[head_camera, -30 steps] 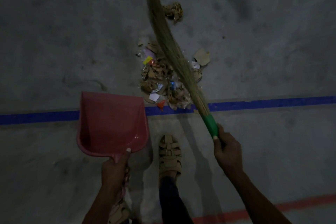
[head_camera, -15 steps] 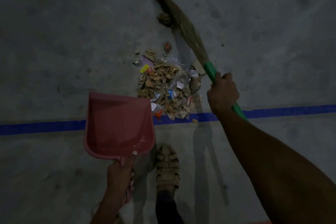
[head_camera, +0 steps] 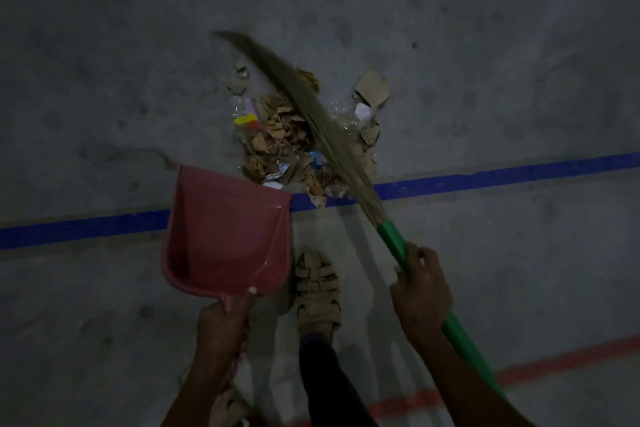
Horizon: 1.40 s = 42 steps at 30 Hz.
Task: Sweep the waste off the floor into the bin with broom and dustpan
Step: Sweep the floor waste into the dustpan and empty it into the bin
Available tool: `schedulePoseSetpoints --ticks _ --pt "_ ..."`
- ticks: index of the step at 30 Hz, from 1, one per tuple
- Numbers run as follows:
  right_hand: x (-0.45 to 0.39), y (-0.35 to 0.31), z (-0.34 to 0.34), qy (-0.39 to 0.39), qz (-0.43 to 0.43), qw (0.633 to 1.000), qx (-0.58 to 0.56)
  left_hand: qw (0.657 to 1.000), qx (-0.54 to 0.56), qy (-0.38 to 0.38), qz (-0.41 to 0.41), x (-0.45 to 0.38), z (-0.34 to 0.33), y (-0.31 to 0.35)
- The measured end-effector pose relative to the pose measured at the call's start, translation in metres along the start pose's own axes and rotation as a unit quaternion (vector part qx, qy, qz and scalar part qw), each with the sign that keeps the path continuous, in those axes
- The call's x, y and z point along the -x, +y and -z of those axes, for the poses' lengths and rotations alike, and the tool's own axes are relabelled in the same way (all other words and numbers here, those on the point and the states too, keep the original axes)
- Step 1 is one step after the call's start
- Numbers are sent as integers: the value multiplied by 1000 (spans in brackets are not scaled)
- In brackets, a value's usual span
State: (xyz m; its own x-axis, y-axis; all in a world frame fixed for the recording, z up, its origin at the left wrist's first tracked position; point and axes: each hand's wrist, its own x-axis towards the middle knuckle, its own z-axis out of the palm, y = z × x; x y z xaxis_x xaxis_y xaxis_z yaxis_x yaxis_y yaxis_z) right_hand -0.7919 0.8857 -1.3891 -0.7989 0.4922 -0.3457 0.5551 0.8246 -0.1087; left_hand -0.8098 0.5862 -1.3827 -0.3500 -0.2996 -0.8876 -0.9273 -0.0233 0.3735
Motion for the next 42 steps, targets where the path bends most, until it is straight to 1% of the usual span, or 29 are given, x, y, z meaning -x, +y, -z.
schedulePoseSetpoints --ticks 3,6,8,11,16,19,20,23,26,30,33,38,42 --pt "24 6 -4 55 -22 998 -33 1000 -13 -8 6 -3 7 -5" --pt "20 8 -9 107 -41 992 -55 999 -49 -16 9 -9 18 -10" --pt "5 10 -13 124 -54 989 -66 997 -73 -26 23 -15 25 -13" --pt "-24 12 -19 137 -82 984 -73 993 -85 -42 69 -27 36 -21" --pt "-62 22 -41 122 -134 981 -65 988 -122 -57 72 -51 41 -27" --pt "-76 25 -54 79 -191 976 -65 986 -142 -67 60 -66 36 -16" --pt "-78 27 -58 62 -197 976 -65 983 -156 -76 59 -72 35 -10" --pt "-84 31 -69 30 -168 983 -74 972 -197 -108 63 -88 35 10" --pt "-93 35 -78 11 -149 984 -96 958 -243 -124 86 -105 37 35" --pt "-106 36 -87 4 -109 989 -104 926 -333 -153 86 -131 45 76" --pt "-108 35 -92 4 -81 991 -108 913 -360 -175 80 -139 45 96" --pt "-94 32 -101 -29 -38 996 -77 918 -345 -185 68 -144 33 92" --pt "-69 39 -118 -52 22 997 -55 934 -299 -186 54 -142 17 73"
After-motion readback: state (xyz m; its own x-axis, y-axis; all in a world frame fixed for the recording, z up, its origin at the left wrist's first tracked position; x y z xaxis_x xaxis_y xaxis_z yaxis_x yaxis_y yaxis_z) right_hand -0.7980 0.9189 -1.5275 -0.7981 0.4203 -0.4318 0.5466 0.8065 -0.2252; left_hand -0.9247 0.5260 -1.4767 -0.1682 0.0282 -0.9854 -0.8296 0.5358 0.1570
